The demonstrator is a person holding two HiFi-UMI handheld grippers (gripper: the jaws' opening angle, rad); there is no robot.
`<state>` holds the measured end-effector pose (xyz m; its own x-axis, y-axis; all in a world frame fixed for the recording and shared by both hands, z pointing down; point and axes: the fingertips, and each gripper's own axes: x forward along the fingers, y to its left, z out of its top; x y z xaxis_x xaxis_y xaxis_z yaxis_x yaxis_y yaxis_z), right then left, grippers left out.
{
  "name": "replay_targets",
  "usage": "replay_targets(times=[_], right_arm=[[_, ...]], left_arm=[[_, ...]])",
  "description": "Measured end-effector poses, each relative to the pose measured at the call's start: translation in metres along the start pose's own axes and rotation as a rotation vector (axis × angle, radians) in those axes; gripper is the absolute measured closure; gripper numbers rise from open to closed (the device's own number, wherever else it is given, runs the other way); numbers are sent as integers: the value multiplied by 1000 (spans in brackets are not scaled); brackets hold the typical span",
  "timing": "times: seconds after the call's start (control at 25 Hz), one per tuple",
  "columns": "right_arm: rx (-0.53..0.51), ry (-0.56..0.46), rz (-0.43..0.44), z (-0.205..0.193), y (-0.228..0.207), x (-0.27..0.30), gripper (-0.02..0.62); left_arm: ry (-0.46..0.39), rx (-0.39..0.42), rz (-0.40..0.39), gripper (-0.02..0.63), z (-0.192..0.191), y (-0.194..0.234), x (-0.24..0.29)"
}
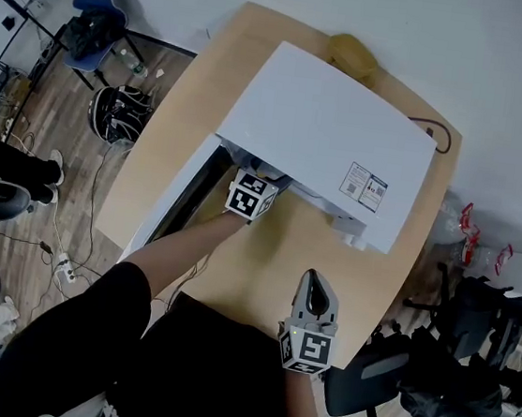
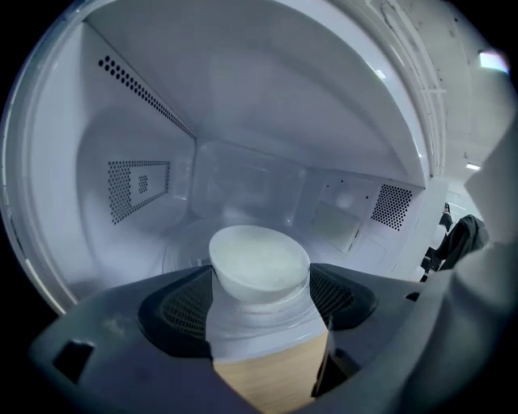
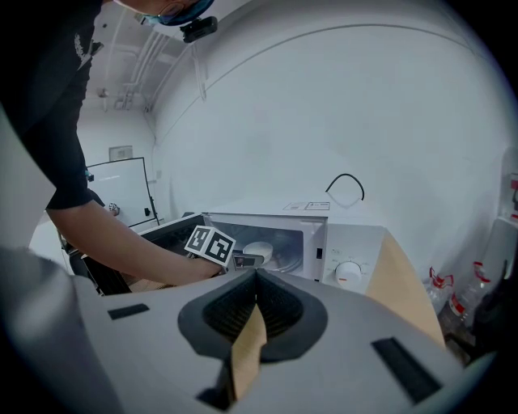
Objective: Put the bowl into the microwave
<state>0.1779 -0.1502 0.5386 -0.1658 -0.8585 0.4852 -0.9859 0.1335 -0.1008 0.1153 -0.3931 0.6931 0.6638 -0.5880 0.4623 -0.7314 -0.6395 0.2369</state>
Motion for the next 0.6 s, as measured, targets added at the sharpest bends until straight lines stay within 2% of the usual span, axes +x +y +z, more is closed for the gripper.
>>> replay_targets(times=[0.32,0.6], right_arm=[[17,7,0,-3,-9,1,535],[27,10,-18,-6,-24,1,535]], left_arm=[[9,42,21,250,8,-6,23],[-12,10,28,250,10,-9,34]])
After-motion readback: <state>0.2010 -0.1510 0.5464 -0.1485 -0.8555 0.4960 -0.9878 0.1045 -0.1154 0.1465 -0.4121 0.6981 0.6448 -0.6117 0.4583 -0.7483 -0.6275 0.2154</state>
